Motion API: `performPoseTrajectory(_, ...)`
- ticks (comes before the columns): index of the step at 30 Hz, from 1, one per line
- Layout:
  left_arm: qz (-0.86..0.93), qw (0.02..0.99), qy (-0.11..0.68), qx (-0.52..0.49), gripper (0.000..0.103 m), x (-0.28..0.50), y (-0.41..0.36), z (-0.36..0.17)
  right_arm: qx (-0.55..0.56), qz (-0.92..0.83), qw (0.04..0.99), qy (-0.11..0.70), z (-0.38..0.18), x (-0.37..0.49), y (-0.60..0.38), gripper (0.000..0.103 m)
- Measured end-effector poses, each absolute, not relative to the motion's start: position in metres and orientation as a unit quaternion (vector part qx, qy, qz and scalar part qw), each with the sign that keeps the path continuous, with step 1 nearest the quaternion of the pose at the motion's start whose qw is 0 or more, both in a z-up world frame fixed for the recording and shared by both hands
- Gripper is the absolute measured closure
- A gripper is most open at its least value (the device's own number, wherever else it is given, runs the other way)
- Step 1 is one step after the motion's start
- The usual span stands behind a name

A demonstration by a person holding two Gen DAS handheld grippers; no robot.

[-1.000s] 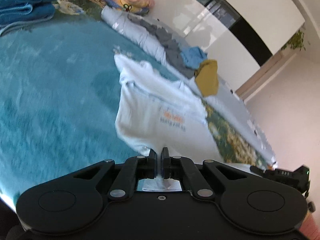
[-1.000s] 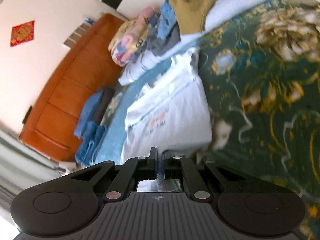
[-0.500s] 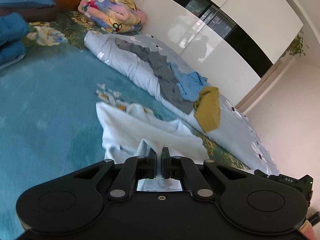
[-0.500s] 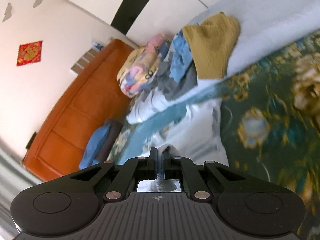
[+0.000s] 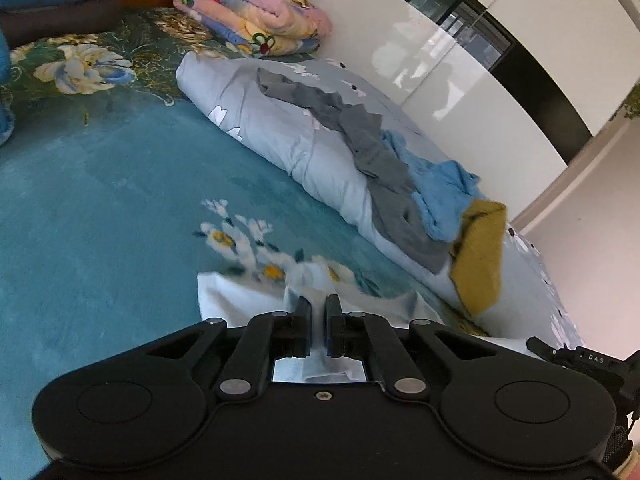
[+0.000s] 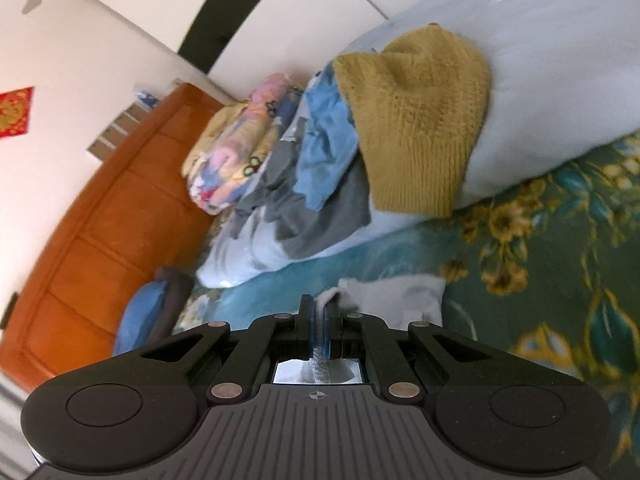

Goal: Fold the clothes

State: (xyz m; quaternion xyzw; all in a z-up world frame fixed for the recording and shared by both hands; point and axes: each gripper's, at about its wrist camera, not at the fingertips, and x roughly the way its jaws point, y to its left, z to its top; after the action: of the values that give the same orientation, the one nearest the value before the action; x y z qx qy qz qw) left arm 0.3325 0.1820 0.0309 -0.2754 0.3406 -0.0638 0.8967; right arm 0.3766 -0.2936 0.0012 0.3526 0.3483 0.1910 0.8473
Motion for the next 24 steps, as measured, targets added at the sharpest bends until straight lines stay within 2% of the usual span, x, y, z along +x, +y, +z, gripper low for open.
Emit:
performPoseTrajectory(10,-0.031,0.878,0.388,-0.277,0.098,0.39,0.186,-0.015,0.353,0.136,0.827,0.416,-0.052,0.436,-0.273,0.099)
performPoseTrajectory(13,-0.048,0.862,0.419,-0.282,0.083,0.396,0.185,-0.026,0.381,0.144,0.798,0.444,-0.068,0.443,-0.273,0.096)
performPoseTrajectory(14,-0.063,0.856,0.428,-0.283,0.073,0.396,0.185,-0.028,0.388,0.155,0.79,0.448,-0.069,0.443,-0.273,0.094)
performPoseTrajectory(15,-0.078,0.851,0.437,-0.282,0.07,0.396,0.184,-0.029,0.385,0.162,0.789,0.451,-0.068,0.442,-0.273,0.091)
performPoseTrajectory(17,-0.105,0.844,0.448,-0.277,0.07,0.392,0.182,-0.028,0.366,0.177,0.79,0.459,-0.062,0.441,-0.272,0.084)
performPoseTrajectory(22,-0.134,0.84,0.454,-0.267,0.07,0.382,0.182,-0.03,0.295,0.202,0.806,0.471,-0.045,0.43,-0.266,0.084)
performPoseTrajectory(23,-0.136,0.839,0.453,-0.27,0.072,0.379,0.182,-0.031,0.289,0.205,0.807,0.473,-0.043,0.428,-0.265,0.084)
performPoseTrajectory(24,-0.138,0.838,0.451,-0.274,0.081,0.378,0.182,-0.032,0.283,0.207,0.808,0.473,-0.041,0.425,-0.265,0.088)
